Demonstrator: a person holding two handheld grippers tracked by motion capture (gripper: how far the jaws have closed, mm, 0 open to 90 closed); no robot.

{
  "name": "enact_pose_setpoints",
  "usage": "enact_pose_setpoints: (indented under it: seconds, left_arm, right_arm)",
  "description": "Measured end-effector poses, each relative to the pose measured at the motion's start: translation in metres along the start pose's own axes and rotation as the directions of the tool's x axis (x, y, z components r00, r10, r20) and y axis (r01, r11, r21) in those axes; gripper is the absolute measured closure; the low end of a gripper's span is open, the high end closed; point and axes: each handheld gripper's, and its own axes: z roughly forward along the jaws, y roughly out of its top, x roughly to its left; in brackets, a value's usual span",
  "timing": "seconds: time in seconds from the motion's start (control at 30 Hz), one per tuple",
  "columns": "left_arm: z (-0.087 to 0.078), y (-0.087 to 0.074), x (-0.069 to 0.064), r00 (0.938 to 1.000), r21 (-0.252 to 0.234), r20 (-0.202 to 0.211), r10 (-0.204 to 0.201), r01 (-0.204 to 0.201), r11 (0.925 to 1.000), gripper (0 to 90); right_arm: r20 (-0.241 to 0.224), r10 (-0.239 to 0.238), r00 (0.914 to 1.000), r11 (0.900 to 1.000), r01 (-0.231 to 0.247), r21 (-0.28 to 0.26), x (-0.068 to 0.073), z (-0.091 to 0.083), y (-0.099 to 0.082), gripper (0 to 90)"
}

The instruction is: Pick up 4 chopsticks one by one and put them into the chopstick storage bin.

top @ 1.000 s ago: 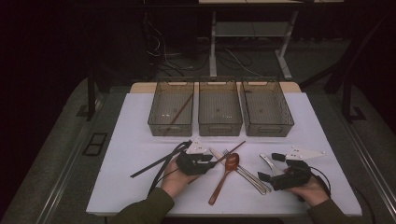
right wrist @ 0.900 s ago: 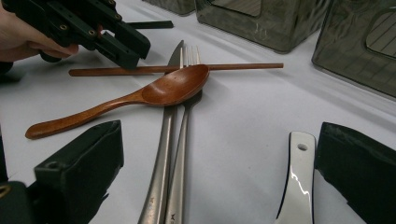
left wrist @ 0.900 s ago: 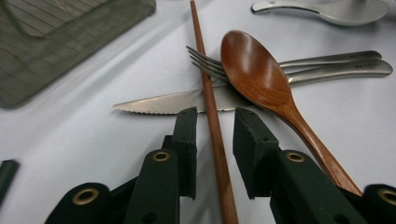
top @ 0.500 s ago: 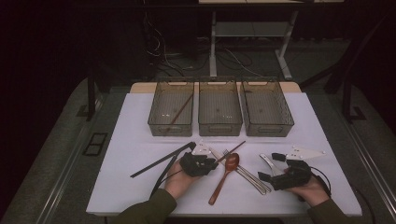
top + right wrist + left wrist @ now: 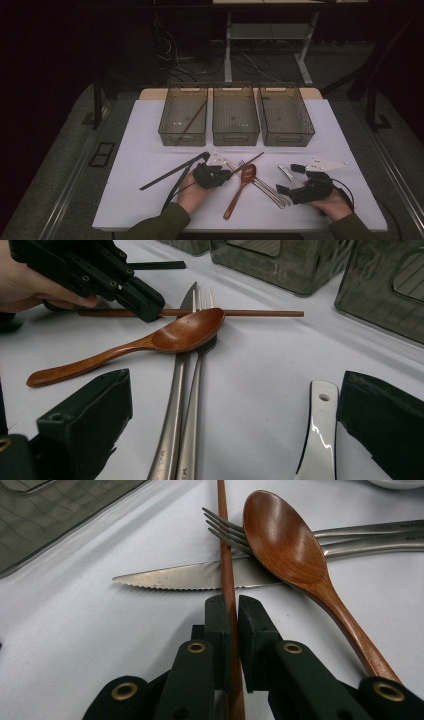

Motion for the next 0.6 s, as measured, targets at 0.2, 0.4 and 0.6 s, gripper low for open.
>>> enact_pose_setpoints:
  seconds: [0.2, 0.4, 0.6]
  left_arm:
    - [-0.001, 0.001, 0.001, 1.0000, 0.007, -0.005, 0.006, -0.006, 1.0000, 83.1]
    - [-0.005, 0.001, 0.004, 1.0000, 0.000, -0.006, 0.002, -0.002, 1.0000, 83.2]
    - [-0.010, 0.002, 0.008, 1.0000, -0.003, -0.004, 0.003, -0.003, 1.0000, 83.2]
  right_arm:
    - [0.000, -0.002, 1.0000, 1.0000, 0.002, -0.001, 0.000, 0.000, 0.000, 1.1]
    - [-0.002, -0.003, 1.0000, 1.0000, 0.003, -0.001, 0.000, 0.000, 0.000, 1.1]
    - [-0.004, -0.003, 1.0000, 1.0000, 0.003, 0.000, 0.000, -0.001, 0.000, 1.1]
